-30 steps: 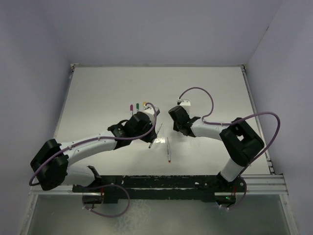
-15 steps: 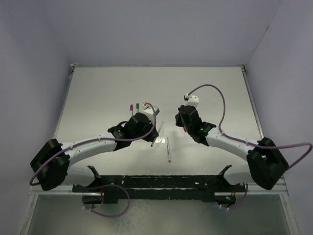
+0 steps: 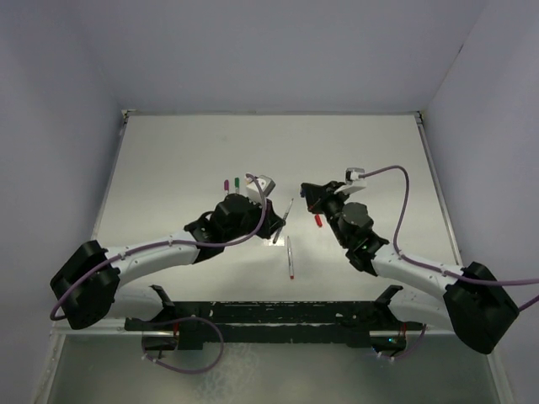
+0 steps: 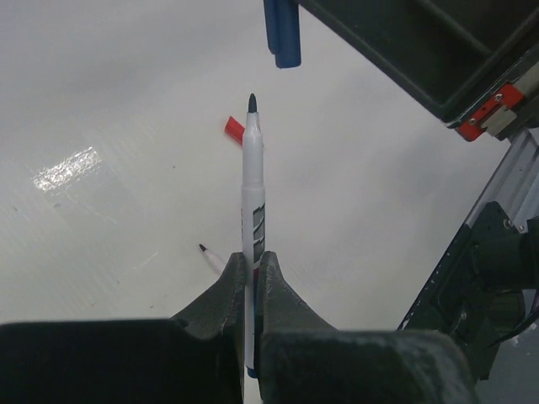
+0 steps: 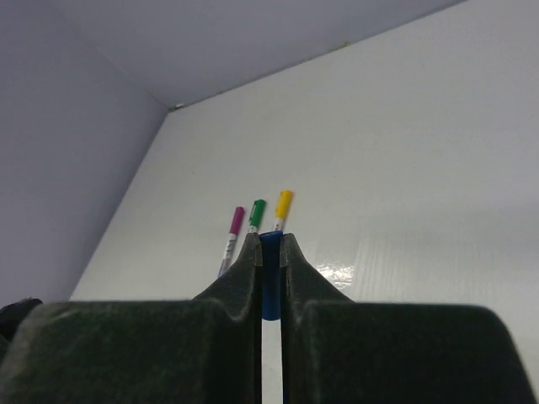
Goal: Insert the pens into the pen caps
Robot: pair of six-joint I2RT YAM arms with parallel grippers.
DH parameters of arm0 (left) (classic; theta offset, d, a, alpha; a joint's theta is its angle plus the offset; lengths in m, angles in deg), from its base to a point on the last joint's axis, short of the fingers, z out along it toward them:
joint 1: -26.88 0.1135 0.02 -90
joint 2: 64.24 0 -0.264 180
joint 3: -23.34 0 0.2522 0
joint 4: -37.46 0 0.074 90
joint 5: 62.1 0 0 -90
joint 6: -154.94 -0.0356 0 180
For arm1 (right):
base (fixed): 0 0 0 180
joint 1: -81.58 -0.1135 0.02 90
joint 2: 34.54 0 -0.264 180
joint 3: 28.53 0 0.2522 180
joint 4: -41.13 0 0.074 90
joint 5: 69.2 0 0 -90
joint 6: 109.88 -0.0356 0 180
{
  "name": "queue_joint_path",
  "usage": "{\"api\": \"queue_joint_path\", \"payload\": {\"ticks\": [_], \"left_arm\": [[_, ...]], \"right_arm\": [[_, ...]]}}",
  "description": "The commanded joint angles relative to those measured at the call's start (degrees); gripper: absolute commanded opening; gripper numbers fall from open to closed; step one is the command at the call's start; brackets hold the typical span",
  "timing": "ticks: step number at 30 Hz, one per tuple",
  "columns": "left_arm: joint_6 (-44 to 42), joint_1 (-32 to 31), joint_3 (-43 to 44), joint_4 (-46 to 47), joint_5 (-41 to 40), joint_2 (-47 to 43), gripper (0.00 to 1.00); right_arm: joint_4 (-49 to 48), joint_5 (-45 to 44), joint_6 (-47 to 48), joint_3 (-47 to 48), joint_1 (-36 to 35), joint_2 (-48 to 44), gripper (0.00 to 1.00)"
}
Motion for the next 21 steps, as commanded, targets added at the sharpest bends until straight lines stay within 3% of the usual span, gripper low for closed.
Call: {"api": "queue_joint_path", "payload": {"ticks": [1,10,21], "left_arm": [[0.86,0.16,-0.34,9.20,2.54,-2.11,0.00],[1.30,0.17,-0.73,12.07,4.49,-0.91,0.00],[1.36,0.17,-1.96,12.95,2.64,-3.11,0.00]], "right_arm": [[-17.07,1.50,-5.18,-2.64,0.12,0.18,0.00],[-23.48,2.31,-8.27,-3.79,0.08,2.08,0.00],[-24.01,3.52,-8.73,-4.02,0.12,2.62,0.00]]}}
